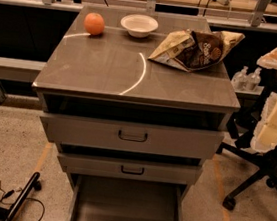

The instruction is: Place brown chip bag into bottom drawer

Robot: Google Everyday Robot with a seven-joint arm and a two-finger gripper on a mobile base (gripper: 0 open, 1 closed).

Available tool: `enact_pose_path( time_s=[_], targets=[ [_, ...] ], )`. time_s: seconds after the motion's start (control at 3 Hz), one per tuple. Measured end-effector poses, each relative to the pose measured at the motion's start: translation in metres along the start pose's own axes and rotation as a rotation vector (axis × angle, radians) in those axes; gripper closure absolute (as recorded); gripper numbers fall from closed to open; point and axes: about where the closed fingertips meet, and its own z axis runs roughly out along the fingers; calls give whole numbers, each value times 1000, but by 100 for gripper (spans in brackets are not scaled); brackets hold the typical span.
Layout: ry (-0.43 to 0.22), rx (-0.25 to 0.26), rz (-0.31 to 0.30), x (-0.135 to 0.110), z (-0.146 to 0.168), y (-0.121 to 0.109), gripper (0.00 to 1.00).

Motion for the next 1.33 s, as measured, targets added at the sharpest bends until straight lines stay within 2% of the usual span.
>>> enact_pose_path(
  time_s=[0.33,0.67,1.33],
  targets=[
    [-1,2,-1,0,0,0,0],
    [-24,40,-42,1,-1,-29,0],
    [-72,116,-163,4,11,-130,0]
  ],
)
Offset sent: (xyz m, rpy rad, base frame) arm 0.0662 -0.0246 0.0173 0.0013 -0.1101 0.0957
